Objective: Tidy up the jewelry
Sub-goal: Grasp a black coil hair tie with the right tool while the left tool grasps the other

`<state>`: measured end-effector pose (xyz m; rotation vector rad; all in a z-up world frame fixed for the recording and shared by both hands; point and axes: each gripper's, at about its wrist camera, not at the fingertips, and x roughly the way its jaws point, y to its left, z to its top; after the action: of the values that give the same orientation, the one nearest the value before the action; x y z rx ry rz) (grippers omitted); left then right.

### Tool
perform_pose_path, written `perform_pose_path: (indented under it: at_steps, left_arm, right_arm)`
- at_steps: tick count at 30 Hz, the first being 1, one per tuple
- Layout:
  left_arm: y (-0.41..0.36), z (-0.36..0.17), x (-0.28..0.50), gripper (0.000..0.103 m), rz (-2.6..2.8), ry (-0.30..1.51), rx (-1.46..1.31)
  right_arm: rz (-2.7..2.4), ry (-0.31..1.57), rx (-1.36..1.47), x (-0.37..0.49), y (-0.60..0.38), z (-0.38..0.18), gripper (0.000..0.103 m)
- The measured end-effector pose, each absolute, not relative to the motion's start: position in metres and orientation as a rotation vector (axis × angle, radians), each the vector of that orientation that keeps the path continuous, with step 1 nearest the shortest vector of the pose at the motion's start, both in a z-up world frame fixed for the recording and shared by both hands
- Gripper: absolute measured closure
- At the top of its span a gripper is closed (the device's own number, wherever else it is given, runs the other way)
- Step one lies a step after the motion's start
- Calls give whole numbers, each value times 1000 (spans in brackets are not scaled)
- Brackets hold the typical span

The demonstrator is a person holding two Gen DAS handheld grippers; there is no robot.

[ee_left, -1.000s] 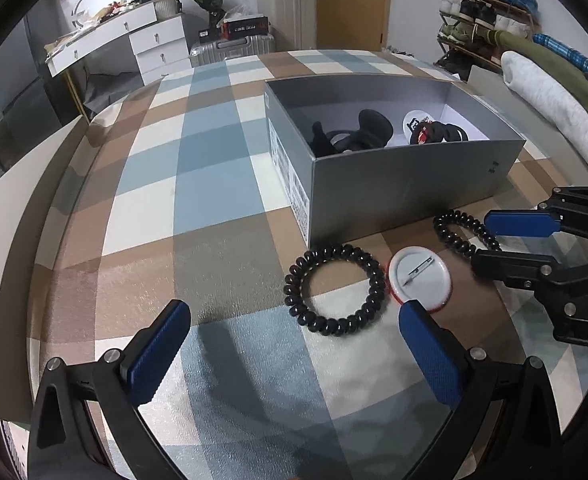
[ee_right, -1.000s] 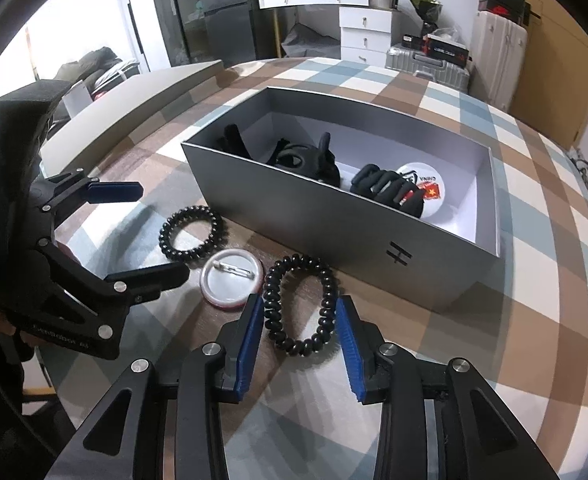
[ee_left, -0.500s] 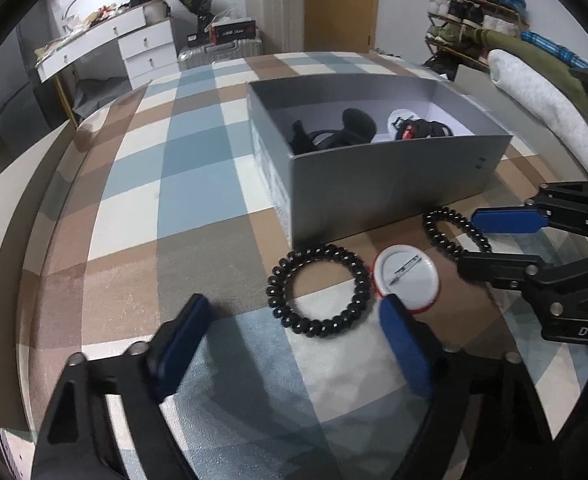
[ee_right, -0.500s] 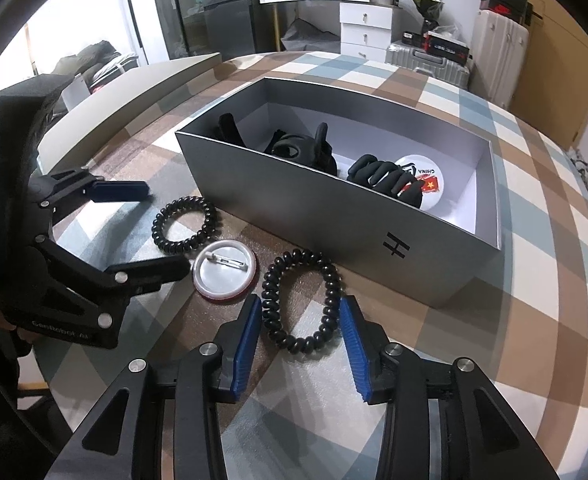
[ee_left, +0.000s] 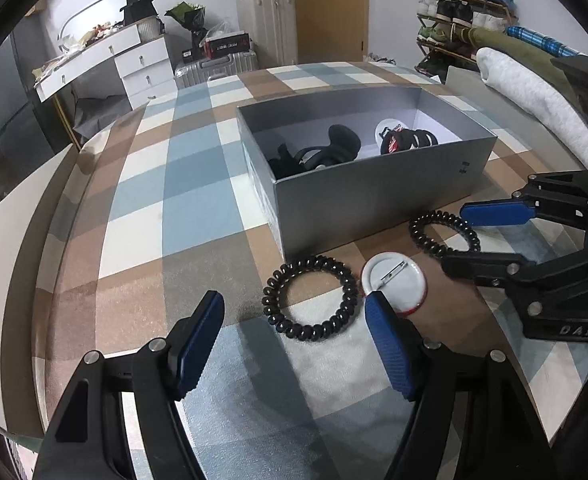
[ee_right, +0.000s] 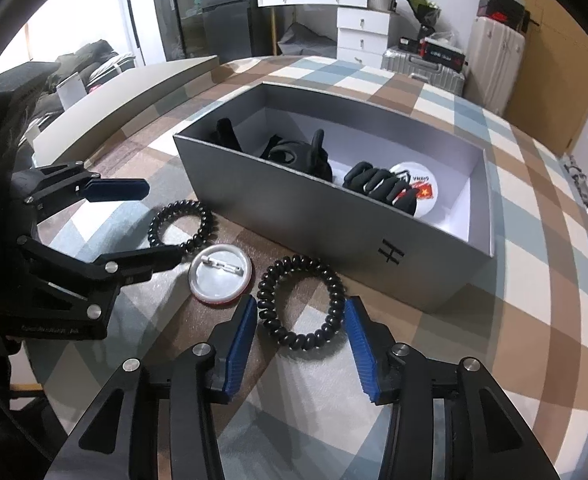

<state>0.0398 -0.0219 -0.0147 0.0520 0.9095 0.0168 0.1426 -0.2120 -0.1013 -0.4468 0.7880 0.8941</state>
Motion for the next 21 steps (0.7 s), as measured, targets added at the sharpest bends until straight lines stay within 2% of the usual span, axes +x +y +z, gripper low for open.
perform_pose_path:
  at_steps: [6, 7, 9, 12, 14, 17, 18, 21]
  left_arm:
    - [-27, -14, 37, 36, -2, 876, 88]
    - [-28, -15, 37, 39, -7, 875, 96]
    - [-30, -16, 38, 57, -13, 890, 104]
    - [-33, -19, 39, 63, -8, 890, 136]
    - [-34, -19, 38, 65, -12, 885, 146]
    - [-33, -17, 37, 76, -28, 873, 146]
    - [-32, -16, 36, 96, -45, 870, 140]
    - [-29, -15, 37, 103, -47, 872, 113]
  right_arm:
    - [860, 759, -516, 137, -204, -107, 58]
    - [862, 759, -517, 137, -204, -107, 60]
    - [874, 754, -523, 137, -205, -107, 62]
    - [873, 750, -528, 138, -206, -106, 69]
    - [875, 751, -525, 139, -207, -105, 70]
    - [875, 752, -523, 140, -207, -106, 70]
    - [874, 751, -525, 140, -207, -106, 70]
    - [874, 746, -526, 140, -207, -106, 74]
